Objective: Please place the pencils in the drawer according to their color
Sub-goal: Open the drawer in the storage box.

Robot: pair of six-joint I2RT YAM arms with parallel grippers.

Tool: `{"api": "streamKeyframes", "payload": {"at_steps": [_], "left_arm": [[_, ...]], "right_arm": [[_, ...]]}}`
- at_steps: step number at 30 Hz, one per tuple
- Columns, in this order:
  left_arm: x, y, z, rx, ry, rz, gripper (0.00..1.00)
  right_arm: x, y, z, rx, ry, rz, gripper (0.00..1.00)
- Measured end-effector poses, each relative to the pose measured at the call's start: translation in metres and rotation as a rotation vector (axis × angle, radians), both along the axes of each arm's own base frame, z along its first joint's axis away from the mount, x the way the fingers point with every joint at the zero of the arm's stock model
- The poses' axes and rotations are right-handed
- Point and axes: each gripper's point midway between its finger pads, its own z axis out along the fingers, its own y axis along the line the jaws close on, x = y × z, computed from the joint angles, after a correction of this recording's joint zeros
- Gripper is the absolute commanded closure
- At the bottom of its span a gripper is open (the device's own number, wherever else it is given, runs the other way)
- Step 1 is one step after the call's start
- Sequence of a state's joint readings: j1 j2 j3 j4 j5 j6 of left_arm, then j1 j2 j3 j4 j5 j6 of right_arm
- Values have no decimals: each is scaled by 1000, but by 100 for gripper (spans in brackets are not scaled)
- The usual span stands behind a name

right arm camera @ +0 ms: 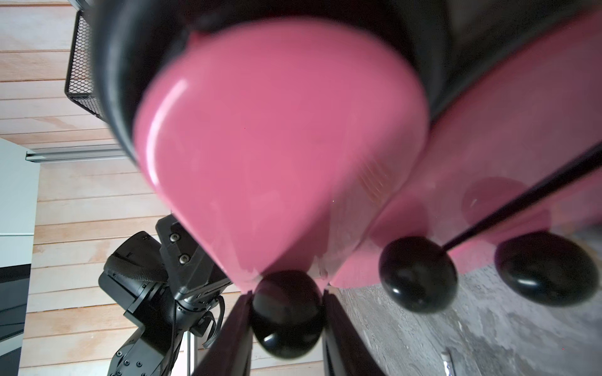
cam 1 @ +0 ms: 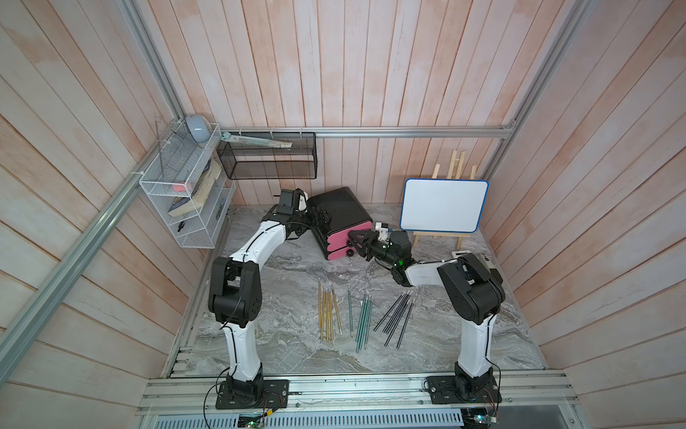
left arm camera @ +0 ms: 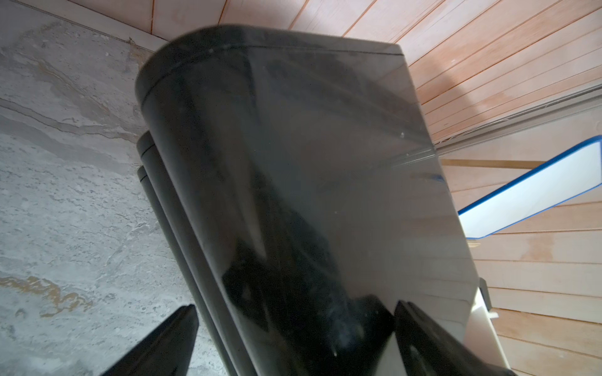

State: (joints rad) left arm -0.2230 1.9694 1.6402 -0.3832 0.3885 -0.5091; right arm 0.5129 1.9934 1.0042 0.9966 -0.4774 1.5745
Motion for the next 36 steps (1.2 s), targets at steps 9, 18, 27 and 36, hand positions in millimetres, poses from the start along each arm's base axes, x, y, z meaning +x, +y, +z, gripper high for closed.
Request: {"api": "streamKeyframes", "payload": {"at_steps": [9,18,27,36], "left_arm": [[1,-1,0,-4,-3,-3,1],[1,-1,-1,-4,-4,-4,1],[1,-2,-1,-9,-5,-4,0],[2,-2,-1,-12,-5,-2,0]], "right_arm": [[-31,-16,-1,-12,20,12,76],[-65,-33,-2,-18,27,19,76],[-81,-42,-6,-22,28,22,76],[-91,-48,-7,-23,30,21,69]]}}
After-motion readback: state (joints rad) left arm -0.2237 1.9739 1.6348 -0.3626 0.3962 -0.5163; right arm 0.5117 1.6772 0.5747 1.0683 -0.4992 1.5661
